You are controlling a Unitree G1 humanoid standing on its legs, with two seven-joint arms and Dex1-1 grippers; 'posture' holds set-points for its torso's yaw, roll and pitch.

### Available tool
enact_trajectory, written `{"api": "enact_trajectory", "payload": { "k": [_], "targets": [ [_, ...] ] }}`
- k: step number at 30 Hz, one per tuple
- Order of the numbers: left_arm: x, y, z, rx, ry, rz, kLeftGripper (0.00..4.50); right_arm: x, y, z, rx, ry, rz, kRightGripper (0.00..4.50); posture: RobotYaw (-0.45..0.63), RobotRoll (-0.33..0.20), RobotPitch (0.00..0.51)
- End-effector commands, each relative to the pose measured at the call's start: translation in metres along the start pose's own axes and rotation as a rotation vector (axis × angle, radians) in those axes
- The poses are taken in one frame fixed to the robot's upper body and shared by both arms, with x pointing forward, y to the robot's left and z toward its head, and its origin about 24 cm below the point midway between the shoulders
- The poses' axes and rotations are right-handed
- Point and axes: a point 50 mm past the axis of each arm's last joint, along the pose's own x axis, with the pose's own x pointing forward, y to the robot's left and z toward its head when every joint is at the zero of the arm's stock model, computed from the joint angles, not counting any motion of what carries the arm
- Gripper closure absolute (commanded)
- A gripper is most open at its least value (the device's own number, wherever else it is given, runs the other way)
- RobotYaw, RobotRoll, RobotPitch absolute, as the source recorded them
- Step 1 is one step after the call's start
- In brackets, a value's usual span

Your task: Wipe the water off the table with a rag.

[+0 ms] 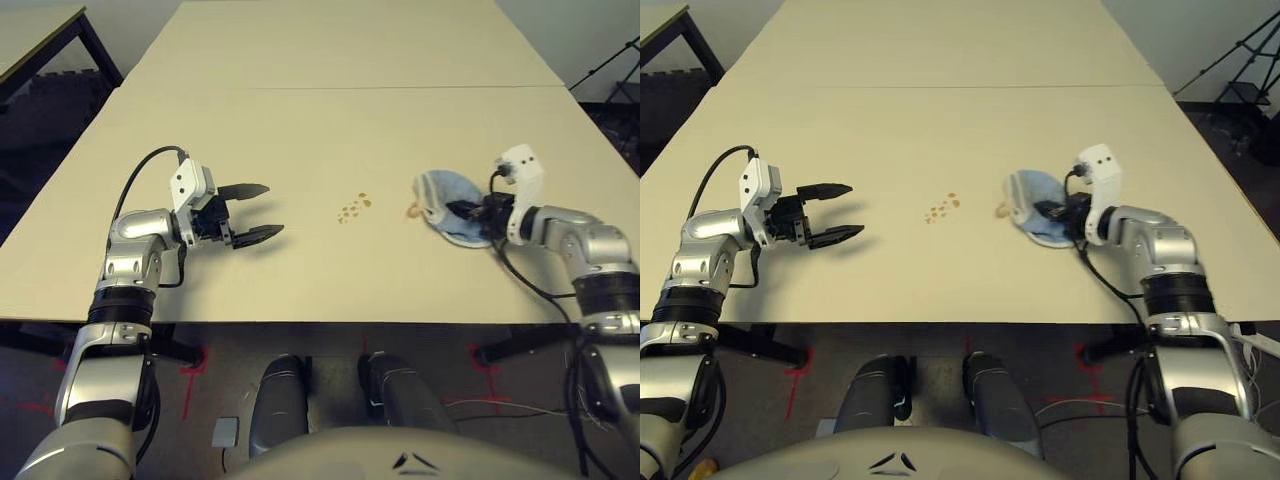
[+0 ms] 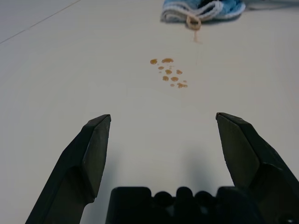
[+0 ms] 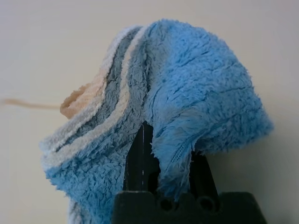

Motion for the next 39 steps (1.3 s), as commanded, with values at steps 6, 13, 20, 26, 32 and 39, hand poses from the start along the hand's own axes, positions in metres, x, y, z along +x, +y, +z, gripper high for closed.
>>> {"api": "enact_trajectory", "payload": {
  "k": [6, 13, 20, 26, 32, 39],
  "targets": [
    [-0.001, 0.001, 0.000, 0.006, 0.025, -0.017, 0.00, -0.014, 0.022, 0.048, 0.110, -0.203, 0.182, 4.47, -0.21, 0.000, 0.121],
    [-0.008, -0.001, -0.001, -0.005, 0.047, -0.031, 0.00, -0.001, 0.086, 0.059, 0.189, -0.233, 0.417, 4.47, -0.21, 0.000, 0.127],
    [-0.015, -0.001, 0.002, -0.021, 0.044, -0.032, 0.00, 0.025, 0.108, 0.031, 0.149, -0.151, 0.352, 4.47, -0.19, 0.000, 0.129],
    [-0.019, -0.003, 0.001, -0.023, 0.057, -0.027, 0.00, 0.042, 0.116, 0.010, 0.051, -0.089, 0.303, 4.47, -0.17, 0.000, 0.127],
    [-0.019, -0.005, 0.000, -0.025, 0.059, -0.031, 0.00, 0.055, 0.140, -0.011, 0.008, -0.020, 0.370, 4.47, -0.17, 0.000, 0.121],
    [-0.018, -0.006, 0.000, -0.034, 0.062, -0.043, 0.00, 0.070, 0.181, -0.018, 0.003, 0.022, 0.502, 4.47, -0.16, 0.000, 0.126]
  ]
}}
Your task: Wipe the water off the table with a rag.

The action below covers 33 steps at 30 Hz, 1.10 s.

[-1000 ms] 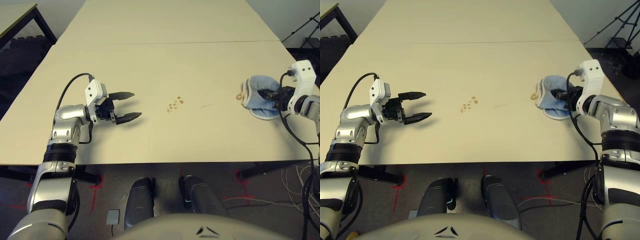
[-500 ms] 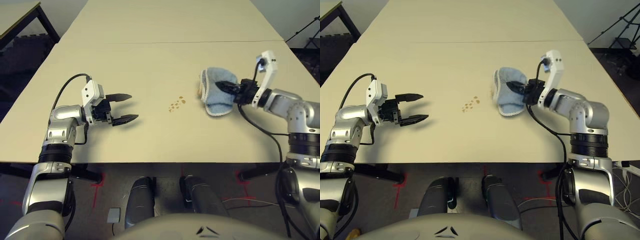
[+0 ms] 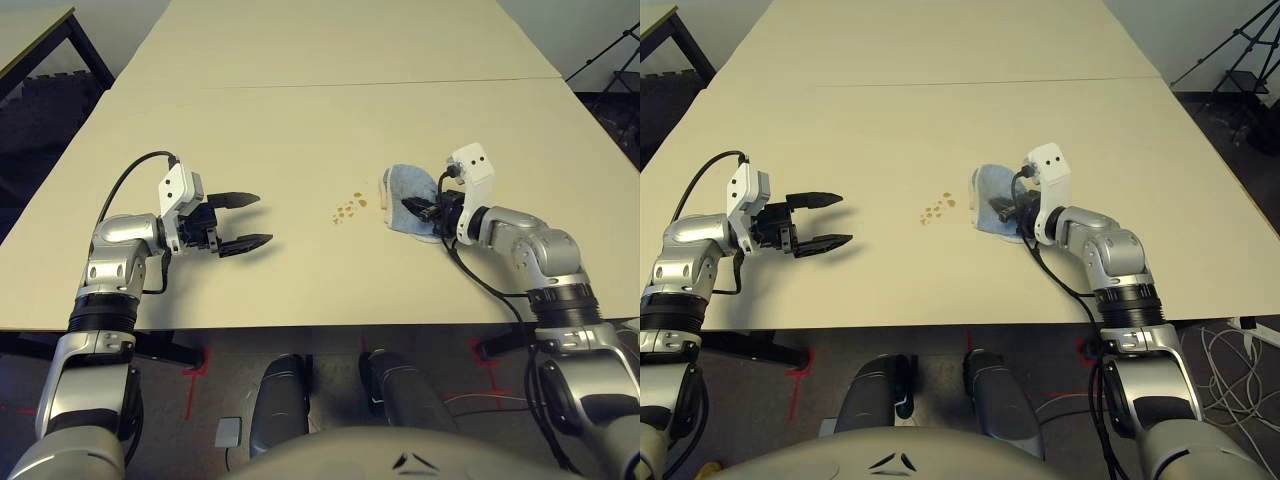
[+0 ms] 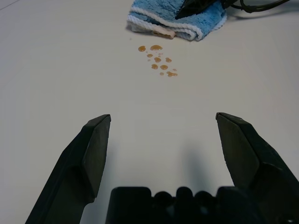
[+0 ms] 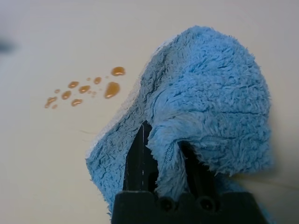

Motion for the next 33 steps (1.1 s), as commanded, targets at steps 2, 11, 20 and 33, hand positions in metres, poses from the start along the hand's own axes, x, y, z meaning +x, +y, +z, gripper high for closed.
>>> {"api": "enact_trajectory", "payload": {
  "k": [2, 11, 20, 33],
  "targets": [
    [-0.002, -0.004, 0.000, -0.003, 0.005, -0.020, 0.00, 0.032, 0.034, -0.022, 0.028, 0.109, 0.153, 4.47, -0.16, 0.000, 0.126],
    [-0.002, -0.007, 0.003, -0.005, -0.003, -0.018, 0.00, 0.082, 0.097, -0.008, -0.001, 0.109, 0.360, 4.48, -0.14, 0.000, 0.140],
    [-0.001, -0.009, 0.003, -0.007, -0.005, -0.019, 0.00, 0.077, 0.070, -0.009, -0.025, 0.124, 0.287, 4.48, -0.13, 0.000, 0.142],
    [0.005, -0.005, 0.001, -0.008, -0.007, -0.026, 0.00, -0.032, -0.060, 0.001, -0.102, 0.176, -0.130, 4.48, -0.18, 0.000, 0.141]
  ]
}}
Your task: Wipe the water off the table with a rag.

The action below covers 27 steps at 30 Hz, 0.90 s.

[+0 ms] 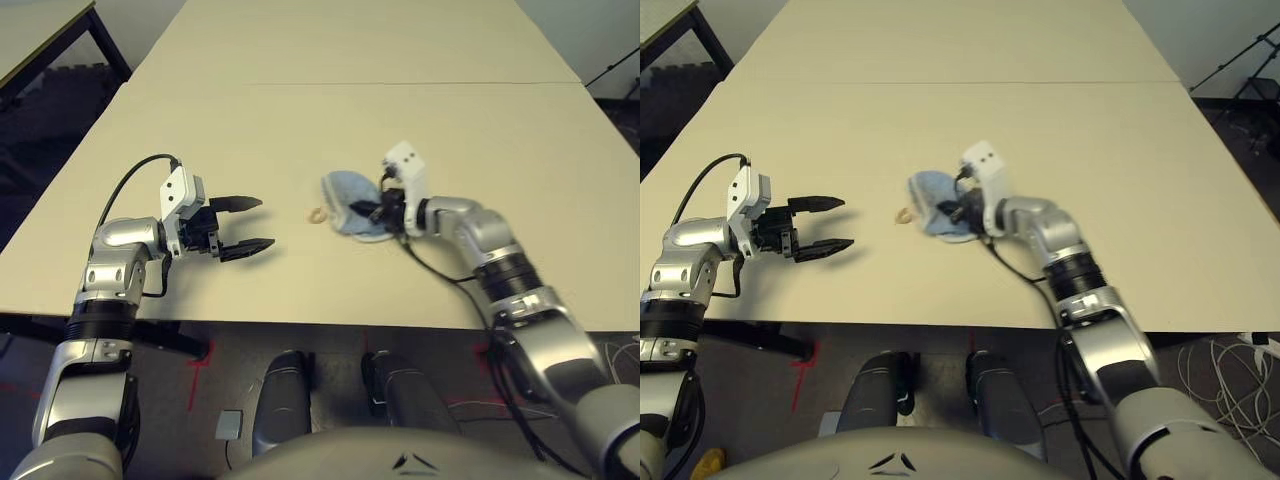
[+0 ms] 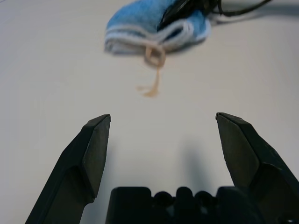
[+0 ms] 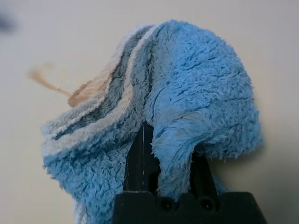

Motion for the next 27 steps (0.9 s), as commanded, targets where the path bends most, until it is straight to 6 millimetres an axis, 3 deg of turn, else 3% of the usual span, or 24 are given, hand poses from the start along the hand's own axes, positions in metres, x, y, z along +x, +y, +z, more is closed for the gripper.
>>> {"api": "enact_trajectory", "payload": {
  "k": [1, 5, 11, 18, 22, 27],
  "targets": [
    [0.003, 0.002, -0.001, 0.005, -0.002, -0.011, 0.00, -0.033, -0.029, -0.024, 0.043, 0.085, -0.127, 4.48, -0.18, 0.000, 0.141],
    [0.006, 0.003, -0.001, 0.004, -0.004, -0.015, 0.00, -0.049, -0.032, -0.015, 0.139, -0.006, -0.095, 4.48, -0.19, 0.000, 0.141],
    [0.010, 0.004, -0.002, 0.004, -0.008, -0.022, 0.00, -0.069, -0.026, 0.020, 0.236, -0.152, 0.029, 4.48, -0.21, 0.000, 0.137],
    [0.014, 0.007, -0.003, 0.006, -0.015, -0.025, 0.00, -0.116, -0.052, 0.062, 0.182, -0.243, -0.050, 4.48, -0.22, 0.000, 0.132],
    [0.016, 0.008, -0.002, 0.011, -0.021, -0.022, 0.00, -0.138, -0.071, 0.061, 0.125, -0.180, -0.139, 4.48, -0.23, 0.000, 0.126],
    [0.016, 0.009, -0.002, 0.016, -0.021, -0.022, 0.00, -0.150, -0.090, 0.043, 0.088, -0.059, -0.194, 4.48, -0.23, 0.000, 0.124]
  ]
}}
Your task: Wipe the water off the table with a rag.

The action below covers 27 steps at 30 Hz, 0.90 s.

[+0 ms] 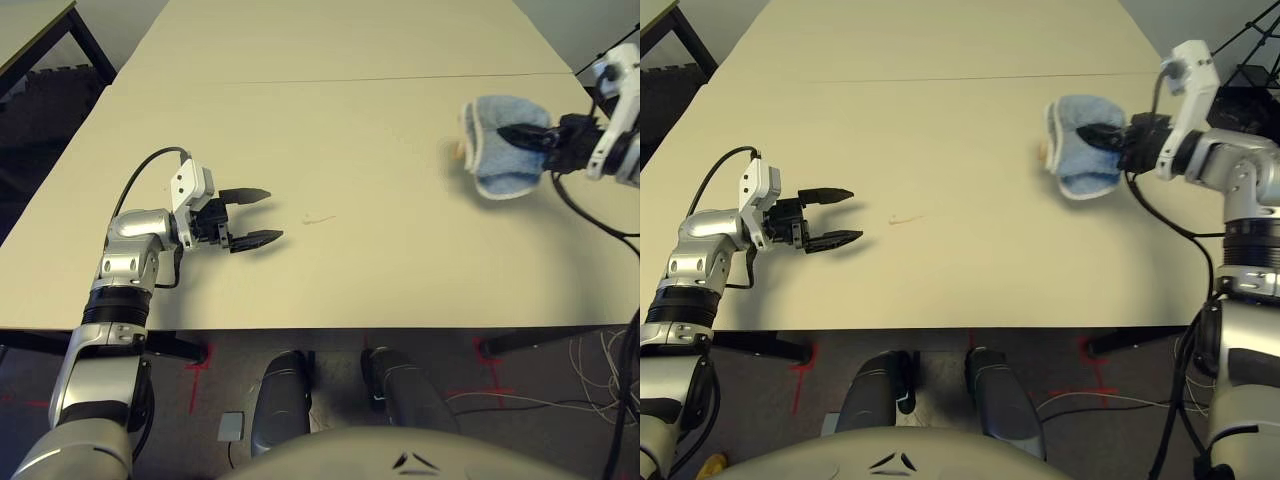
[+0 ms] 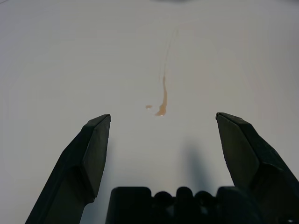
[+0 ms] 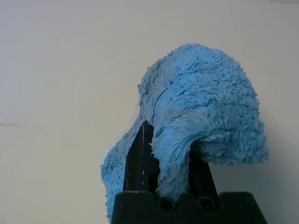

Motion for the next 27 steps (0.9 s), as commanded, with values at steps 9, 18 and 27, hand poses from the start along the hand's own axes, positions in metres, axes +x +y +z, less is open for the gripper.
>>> {"api": "enact_trajectory", "payload": {
  "k": [9, 18, 27],
  "targets": [
    [-0.001, 0.001, 0.001, 0.012, 0.012, -0.002, 0.00, 0.011, -0.022, -0.045, -0.067, 0.177, -0.022, 4.48, -0.22, 0.000, 0.125],
    [-0.008, 0.000, 0.003, 0.007, 0.006, 0.029, 0.00, 0.016, -0.033, -0.058, -0.213, 0.139, -0.194, 1.56, -0.21, 0.000, 0.140],
    [-0.009, 0.015, 0.019, -0.008, -0.147, 0.260, 0.00, -0.012, -0.053, -0.033, -0.193, -0.132, -0.474, 0.02, -0.22, 0.000, 0.145]
  ]
}}
